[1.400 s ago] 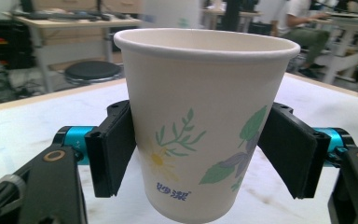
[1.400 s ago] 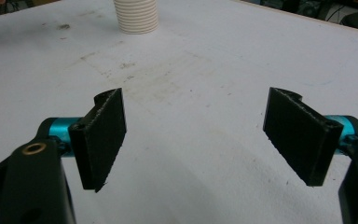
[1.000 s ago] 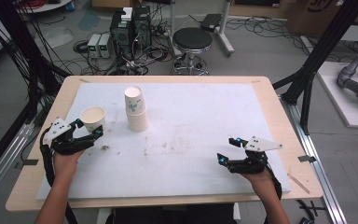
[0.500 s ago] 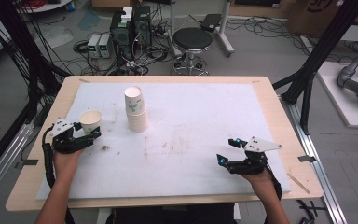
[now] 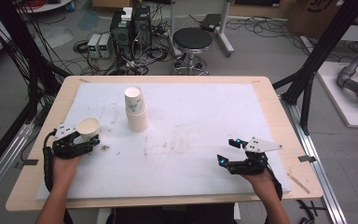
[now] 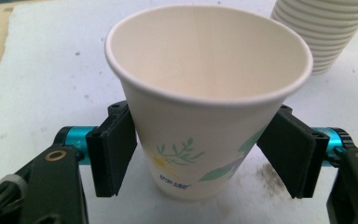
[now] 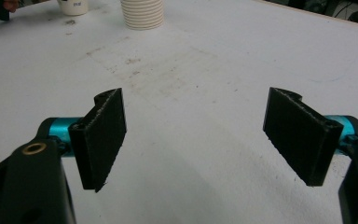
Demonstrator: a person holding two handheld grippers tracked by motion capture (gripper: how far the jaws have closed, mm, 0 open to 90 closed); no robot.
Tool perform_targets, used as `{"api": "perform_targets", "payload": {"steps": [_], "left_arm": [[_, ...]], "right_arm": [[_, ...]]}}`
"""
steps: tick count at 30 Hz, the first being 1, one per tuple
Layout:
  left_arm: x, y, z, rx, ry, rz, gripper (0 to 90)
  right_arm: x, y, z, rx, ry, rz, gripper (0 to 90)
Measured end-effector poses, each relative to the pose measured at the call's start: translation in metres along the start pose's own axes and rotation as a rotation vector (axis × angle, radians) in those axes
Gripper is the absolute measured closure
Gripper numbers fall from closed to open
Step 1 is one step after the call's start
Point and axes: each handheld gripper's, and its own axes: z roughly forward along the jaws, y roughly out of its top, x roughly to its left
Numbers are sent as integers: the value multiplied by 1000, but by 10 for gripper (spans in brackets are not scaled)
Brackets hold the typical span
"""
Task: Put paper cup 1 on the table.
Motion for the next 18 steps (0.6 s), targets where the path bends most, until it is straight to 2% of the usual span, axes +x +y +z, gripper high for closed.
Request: {"api": "perform_targets", "payload": {"steps": [8,9,10,11,12,18], "left_arm": [[-1,-7,-3,44,-5,-7,296],[-1,-7,-3,44,-5,-7,278],[-1,-7,-5,45,-5,-31,259],[-1,-7,-5,45,-5,-31,242],[-1,-7,-8,38,-2,-52,226],[-1,-8,-21,16,-11,-71,184]], "right_arm": [[1,0,-1,-2,2,-4,218],[1,0,-1,-2,2,-4,218],[0,0,-2,-5,0,-7,218],[0,0,-2,-4,0,-6,218],[0,0,-2,-5,-1,-7,218],[0,0,-3,-6,-3,-9,218]]}}
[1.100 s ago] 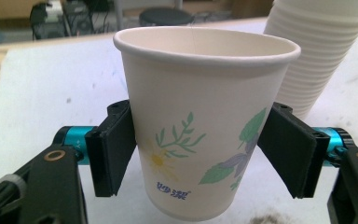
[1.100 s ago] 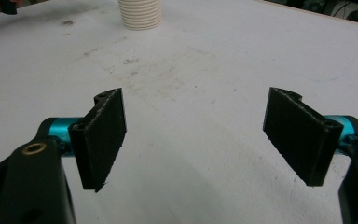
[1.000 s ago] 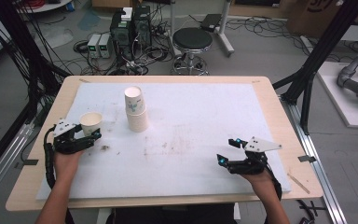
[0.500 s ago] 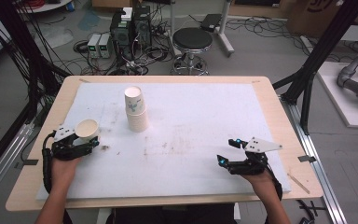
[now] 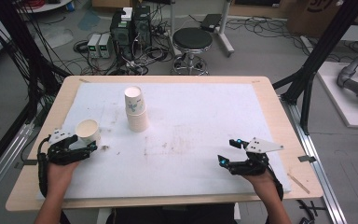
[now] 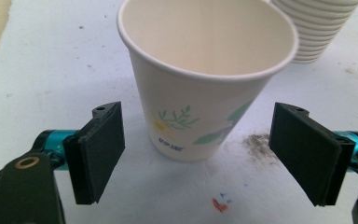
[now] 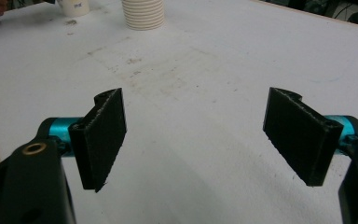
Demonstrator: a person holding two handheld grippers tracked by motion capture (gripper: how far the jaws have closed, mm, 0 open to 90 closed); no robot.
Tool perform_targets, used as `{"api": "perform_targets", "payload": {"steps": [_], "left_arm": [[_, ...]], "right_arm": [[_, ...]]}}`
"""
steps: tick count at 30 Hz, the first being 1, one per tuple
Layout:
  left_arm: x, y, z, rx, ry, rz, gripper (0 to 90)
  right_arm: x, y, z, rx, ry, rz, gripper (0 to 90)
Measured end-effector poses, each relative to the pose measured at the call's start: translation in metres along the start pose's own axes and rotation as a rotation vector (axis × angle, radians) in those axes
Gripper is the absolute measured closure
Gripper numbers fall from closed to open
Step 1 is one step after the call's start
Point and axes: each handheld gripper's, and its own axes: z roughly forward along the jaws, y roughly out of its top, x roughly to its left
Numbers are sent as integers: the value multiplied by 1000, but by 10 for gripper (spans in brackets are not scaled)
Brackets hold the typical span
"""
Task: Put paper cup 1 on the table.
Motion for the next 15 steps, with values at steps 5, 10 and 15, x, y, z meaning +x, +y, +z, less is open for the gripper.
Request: {"api": "perform_targets", "payload": {"steps": [5,10,15], "left_arm": [[-2,-2,-21,-83,-16,4,180],[-5,4,-39,-239,-70,-47,182],[-21,12,-44,-344,-155,-16,177]], "right_arm": [[0,0,-1,1,-2,2,218],[-1,0,-2,-3,-15,3,218],[-3,2,-1,13,-69,29,218]]}}
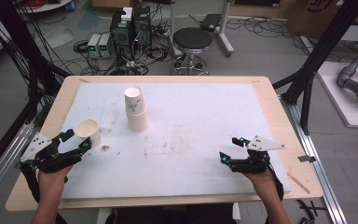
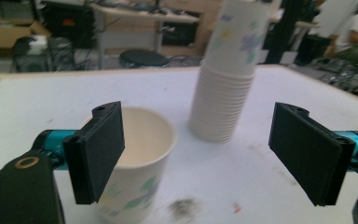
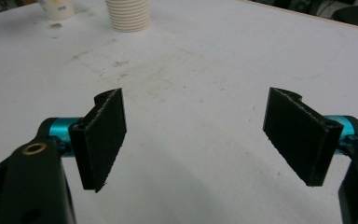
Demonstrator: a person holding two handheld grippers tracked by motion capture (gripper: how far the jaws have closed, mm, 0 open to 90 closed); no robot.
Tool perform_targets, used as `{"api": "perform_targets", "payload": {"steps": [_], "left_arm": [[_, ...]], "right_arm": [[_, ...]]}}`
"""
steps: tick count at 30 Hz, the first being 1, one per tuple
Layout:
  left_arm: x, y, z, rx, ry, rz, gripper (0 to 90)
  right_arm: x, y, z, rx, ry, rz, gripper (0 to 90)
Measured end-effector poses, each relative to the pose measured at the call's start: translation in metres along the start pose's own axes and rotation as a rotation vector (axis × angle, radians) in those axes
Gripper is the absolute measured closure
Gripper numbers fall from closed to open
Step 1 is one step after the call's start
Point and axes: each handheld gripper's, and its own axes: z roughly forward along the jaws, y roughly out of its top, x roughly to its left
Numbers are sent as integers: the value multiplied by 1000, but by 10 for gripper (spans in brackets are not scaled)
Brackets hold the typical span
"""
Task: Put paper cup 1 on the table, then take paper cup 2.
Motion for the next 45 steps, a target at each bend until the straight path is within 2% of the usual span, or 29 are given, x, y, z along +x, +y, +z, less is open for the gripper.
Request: {"api": "perform_targets", "payload": {"steps": [1,2,5,7,8,11,15,21,35,45], "left_arm": [[-9,1,5,-23,-48,14,167],[-9,1,5,-23,-48,14,159],[-22,-1,15,-26,-113,43,157],[-33,-2,26,-10,-160,64,158],[-33,-2,26,-10,-160,64,158],[-41,-4,34,-10,-212,55,160],[-49,-9,43,19,-220,75,163],[-51,-16,47,65,-238,79,165],[-55,-17,53,69,-259,85,168],[-54,-18,57,80,-260,86,169]], "right_arm": [[0,0,0,4,-13,-1,218],[0,0,0,4,-13,-1,218],[-1,0,0,6,-21,-4,218],[-2,0,-1,1,-24,-9,218],[-2,0,-1,1,-24,-9,218],[-2,0,-2,1,-18,-2,218],[-3,1,0,-12,-13,-3,218],[-3,-2,-2,-4,-19,1,219],[-5,-6,-9,-9,-29,17,219],[-3,-7,-10,-10,-26,7,219]]}}
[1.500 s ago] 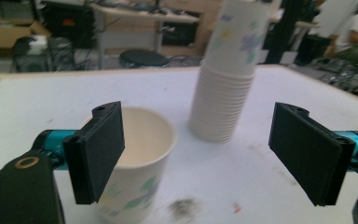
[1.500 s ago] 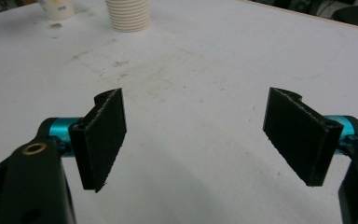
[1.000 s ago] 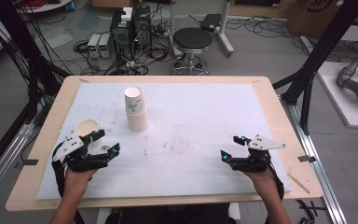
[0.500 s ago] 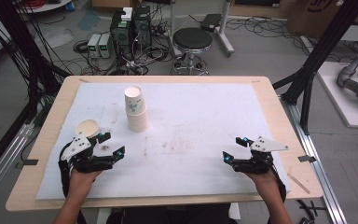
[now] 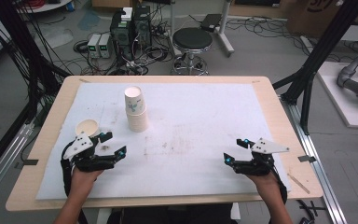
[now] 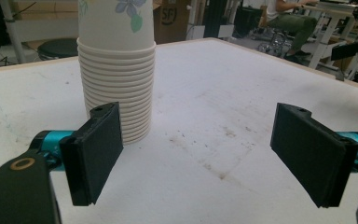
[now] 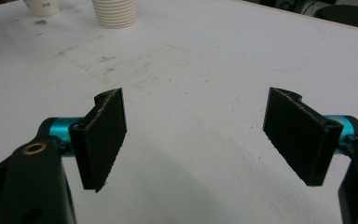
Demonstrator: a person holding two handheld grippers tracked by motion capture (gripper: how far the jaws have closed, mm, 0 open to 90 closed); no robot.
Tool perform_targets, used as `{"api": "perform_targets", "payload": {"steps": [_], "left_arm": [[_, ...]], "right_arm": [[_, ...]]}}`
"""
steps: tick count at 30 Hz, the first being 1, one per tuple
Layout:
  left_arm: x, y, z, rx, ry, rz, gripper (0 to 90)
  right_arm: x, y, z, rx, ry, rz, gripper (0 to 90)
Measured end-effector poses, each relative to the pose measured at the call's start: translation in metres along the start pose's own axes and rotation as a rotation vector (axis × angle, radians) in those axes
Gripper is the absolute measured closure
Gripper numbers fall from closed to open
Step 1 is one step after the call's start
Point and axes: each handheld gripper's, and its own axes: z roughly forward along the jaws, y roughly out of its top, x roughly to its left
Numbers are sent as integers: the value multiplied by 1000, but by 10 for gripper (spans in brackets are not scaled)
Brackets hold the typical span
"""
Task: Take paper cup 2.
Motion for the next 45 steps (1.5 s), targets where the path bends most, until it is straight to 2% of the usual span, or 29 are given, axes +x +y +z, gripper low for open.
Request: {"api": "perform_targets", "payload": {"steps": [9,18,26,29,34,39,41,45], "left_arm": [[0,2,1,12,9,-5,169],[3,20,1,2,23,-18,169],[4,49,13,11,22,20,169],[5,63,17,4,40,39,169],[10,81,25,-4,49,36,169],[15,99,33,-8,54,55,168],[16,102,35,-9,56,53,168],[20,114,43,8,75,52,165]], "right_arm": [[-1,-1,0,3,8,-3,219],[-3,0,1,-2,21,-4,219],[-4,0,1,-3,26,-7,219],[-4,0,1,-3,27,-10,219],[-3,-1,1,0,33,-10,219],[-3,0,1,-3,39,-3,219],[-3,0,1,-4,40,-3,219],[-3,0,2,-5,41,-6,219]]}}
